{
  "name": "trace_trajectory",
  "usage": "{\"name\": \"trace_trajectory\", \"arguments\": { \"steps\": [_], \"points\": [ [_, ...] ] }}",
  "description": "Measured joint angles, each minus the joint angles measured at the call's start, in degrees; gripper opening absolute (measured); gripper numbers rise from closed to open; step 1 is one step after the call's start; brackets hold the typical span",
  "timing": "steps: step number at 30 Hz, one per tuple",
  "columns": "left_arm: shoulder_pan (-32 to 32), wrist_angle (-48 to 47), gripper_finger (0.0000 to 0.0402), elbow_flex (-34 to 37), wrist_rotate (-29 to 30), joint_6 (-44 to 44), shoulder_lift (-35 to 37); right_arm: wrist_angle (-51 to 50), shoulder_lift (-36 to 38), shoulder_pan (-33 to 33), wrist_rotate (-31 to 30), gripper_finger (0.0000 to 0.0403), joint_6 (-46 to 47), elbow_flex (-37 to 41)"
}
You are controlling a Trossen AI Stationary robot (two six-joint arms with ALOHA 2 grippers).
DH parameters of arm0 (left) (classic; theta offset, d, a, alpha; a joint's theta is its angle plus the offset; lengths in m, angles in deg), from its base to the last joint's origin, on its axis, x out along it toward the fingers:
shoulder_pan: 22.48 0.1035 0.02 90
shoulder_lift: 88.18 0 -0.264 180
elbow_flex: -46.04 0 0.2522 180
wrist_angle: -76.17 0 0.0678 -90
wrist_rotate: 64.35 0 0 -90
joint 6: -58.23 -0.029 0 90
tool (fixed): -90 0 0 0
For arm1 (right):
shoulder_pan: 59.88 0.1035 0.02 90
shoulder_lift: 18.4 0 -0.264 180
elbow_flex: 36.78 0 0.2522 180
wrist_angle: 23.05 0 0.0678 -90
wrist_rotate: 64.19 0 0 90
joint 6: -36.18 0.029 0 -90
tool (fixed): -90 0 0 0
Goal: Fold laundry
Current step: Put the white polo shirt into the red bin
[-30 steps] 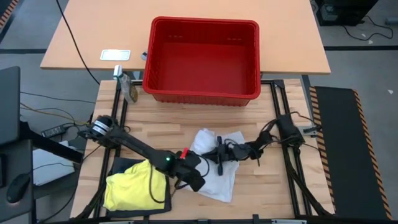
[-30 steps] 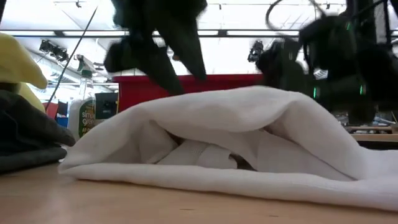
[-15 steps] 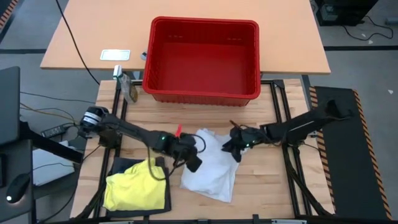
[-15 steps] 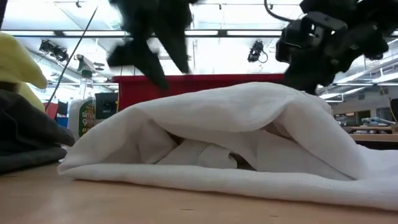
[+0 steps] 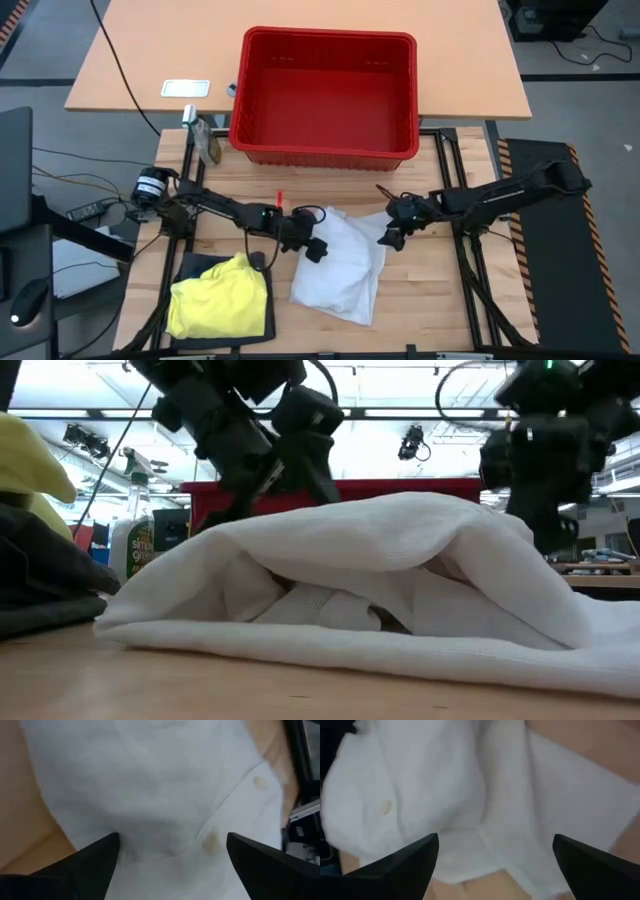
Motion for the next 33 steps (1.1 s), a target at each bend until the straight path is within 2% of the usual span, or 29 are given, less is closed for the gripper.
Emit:
{"name": "trace_trajectory", "arguments": {
  "steps": [6,10,13,15,17,19,21,24,26,30,33],
  "points": [
    [0.2,3.4,0.0373,2.8,0.0,0.3,-2.4,25.8,-8.8,-1.2,7.0,0.0396,5.2,6.1],
    [-0.4,10.8,0.0371,2.6,0.4,0.6,-6.4,34.5,-17.2,-1.3,9.7,0.0396,6.1,6.1],
    [-0.6,18.0,0.0351,2.1,0.5,0.7,-9.4,42.1,-24.3,-1.3,12.9,0.039,5.6,4.7],
    [-0.5,18.4,0.032,0.7,0.5,0.6,-10.9,46.5,-28.9,-1.3,15.6,0.0374,5.7,3.0],
    [-0.2,18.3,0.0277,-0.2,0.1,-0.6,-11.8,48.3,-32.5,-1.3,18.2,0.0338,6.2,0.5],
    [0.3,18.2,0.0224,-0.6,-0.2,-3.5,-12.0,48.1,-34.8,-1.5,21.2,0.0279,5.5,-2.1],
    [1.3,18.8,0.0159,-0.9,-1.8,-6.9,-12.0,47.2,-36.1,-2.0,24.3,0.0195,4.9,-4.3],
    [3.7,18.9,0.0055,-2.3,-7.7,-8.6,-11.7,45.7,-36.5,-3.7,30.2,0.005,5.8,-6.4],
    [5.1,18.7,0.0022,-3.7,-11.6,-8.7,-10.7,45.4,-35.0,-5.1,34.0,0.0028,6.8,-7.7],
    [6.6,14.2,0.0024,-7.2,-14.2,-12.3,-5.6,46.2,-29.7,-8.4,41.9,0.0028,10.2,-9.4],
    [8.5,3.3,0.0023,-11.5,-13.9,-17.7,-0.5,46.4,-24.7,-11.3,43.8,0.0023,12.1,-10.4]
  ]
}}
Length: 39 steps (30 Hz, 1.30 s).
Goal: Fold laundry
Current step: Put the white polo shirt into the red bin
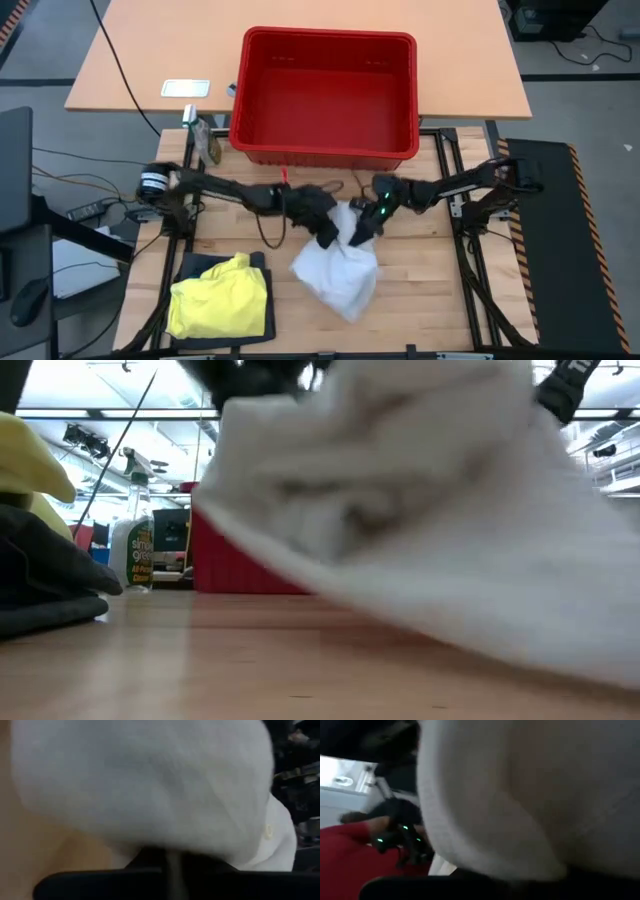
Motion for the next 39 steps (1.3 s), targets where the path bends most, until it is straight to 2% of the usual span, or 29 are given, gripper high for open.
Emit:
{"name": "trace_trajectory", "arguments": {
  "steps": [3,7,13,19,22,25,29,34,37,39],
  "points": [
    [2.6,-10.8,0.0022,-5.1,0.9,-4.5,4.3,0.5,4.9,-3.7,0.1,0.0023,2.2,-1.7],
    [7.3,-19.9,0.0021,-12.6,1.6,-11.9,6.8,-0.5,8.9,-10.1,0.1,0.0023,4.2,-5.9],
    [18.6,-29.2,0.002,-26.6,3.5,-22.6,6.2,-10.1,8.4,-21.4,-2.1,0.0023,-2.1,-18.8],
    [33.5,-28.7,0.002,-33.8,4.5,-30.7,6.0,-16.1,0.5,-31.9,-9.6,0.0023,-9.4,-33.2],
    [40.4,-26.1,0.0019,-34.0,3.1,-33.3,4.7,-16.3,-5.6,-36.5,-12.4,0.0023,-10.0,-39.4],
    [45.3,-23.3,0.0019,-34.0,0.7,-34.9,0.6,-18.0,-12.7,-39.5,-12.6,0.0023,-9.8,-45.4],
    [48.9,-18.2,0.0019,-34.0,-0.1,-36.9,-7.3,-22.3,-22.0,-41.6,-13.2,0.0023,-11.0,-51.9],
    [51.7,-15.8,0.0022,-33.9,-0.7,-37.1,-16.6,-30.8,-30.9,-43.8,-18.4,0.0023,-12.5,-57.6],
    [53.0,-16.2,0.0041,-33.9,-3.0,-36.6,-20.7,-35.5,-34.3,-45.2,-19.1,0.0025,-12.8,-59.5],
    [53.6,-16.5,0.0062,-33.9,-5.5,-36.8,-22.4,-37.1,-35.6,-45.9,-17.8,0.005,-13.4,-59.8]
  ]
}}
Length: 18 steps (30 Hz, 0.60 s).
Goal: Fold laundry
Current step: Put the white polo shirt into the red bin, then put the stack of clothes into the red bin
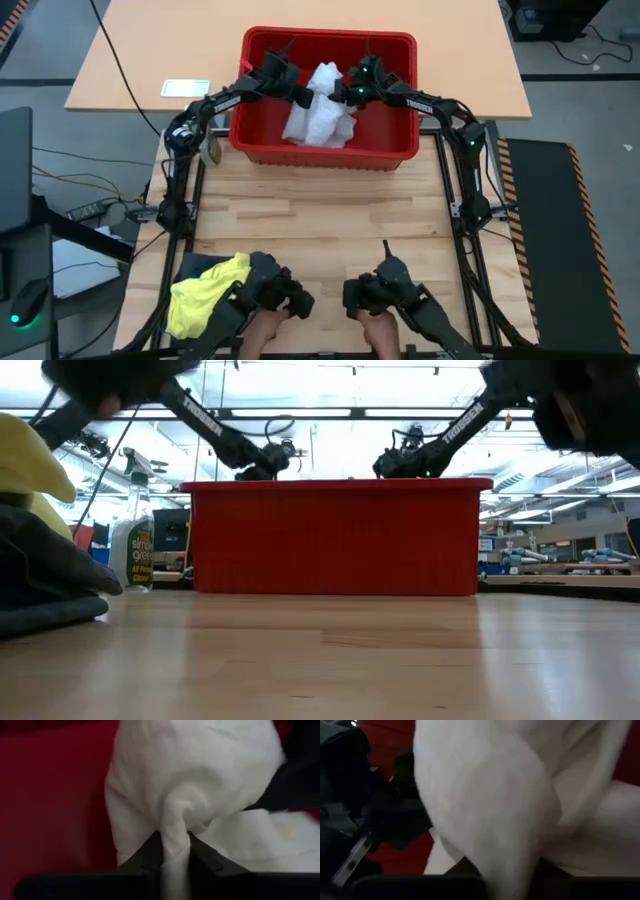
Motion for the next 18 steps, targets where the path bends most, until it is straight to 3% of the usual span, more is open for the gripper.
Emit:
{"name": "trace_trajectory", "arguments": {
  "steps": [7,10,13,18],
  "points": [
    [0.9,-1.3,0.0159,0.2,0.0,-2.0,-0.1,-4.2,-0.4,-1.1,-1.2,0.0201,-3.9,-0.2],
    [1.4,-1.7,0.0191,0.2,-0.1,-2.1,1.5,-6.8,0.9,-1.1,-5.7,0.0245,-5.5,-0.2],
    [2.3,-2.7,0.0213,0.1,0.1,-2.1,3.8,-8.5,3.0,-1.2,-10.2,0.0263,-9.5,-0.2],
    [1.9,-6.3,0.0222,0.1,-1.0,-3.5,9.7,-8.6,7.2,-0.8,-15.4,0.026,-19.3,-0.2]
  ]
}}
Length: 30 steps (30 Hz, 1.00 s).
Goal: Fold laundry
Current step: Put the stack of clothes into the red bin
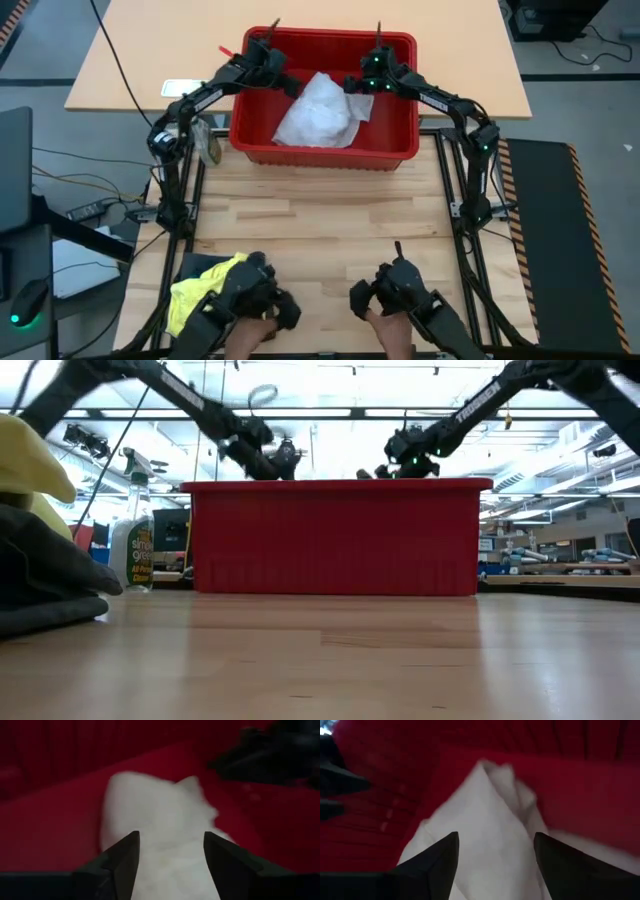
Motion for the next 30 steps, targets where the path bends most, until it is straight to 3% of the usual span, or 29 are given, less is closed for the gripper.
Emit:
{"name": "trace_trajectory", "arguments": {
  "steps": [4,8,13,17,21,23,26,30],
  "points": [
    [-2.6,-4.0,0.0213,0.0,-0.4,-2.4,6.6,0.1,3.7,1.2,0.2,0.0248,-8.8,0.0],
    [-8.6,-10.4,0.0199,-0.1,1.7,-4.6,13.1,0.0,6.8,2.2,11.8,0.0235,-11.4,0.0],
    [-19.3,-23.8,0.0188,-0.1,9.7,-2.9,18.5,-3.6,10.8,5.3,24.9,0.0214,-11.2,0.0],
    [-29.5,-31.4,0.0188,-0.1,12.5,5.6,20.5,-12.9,14.5,10.0,25.7,0.0199,-16.3,0.0],
    [-39.5,-32.8,0.0188,-0.1,18.2,15.2,20.6,-20.3,16.5,15.0,24.2,0.0194,-22.7,0.1],
    [-43.8,-32.7,0.0188,-0.1,21.5,20.5,20.0,-20.3,17.4,17.1,24.5,0.0194,-23.1,1.1],
    [-49.3,-34.6,0.0188,-0.1,21.8,31.3,19.1,-19.9,18.7,19.6,25.6,0.0194,-20.0,3.5],
    [-58.4,-45.7,0.0188,-0.1,21.4,45.4,19.6,-19.3,20.8,23.0,25.9,0.0194,-19.8,8.0]
  ]
}}
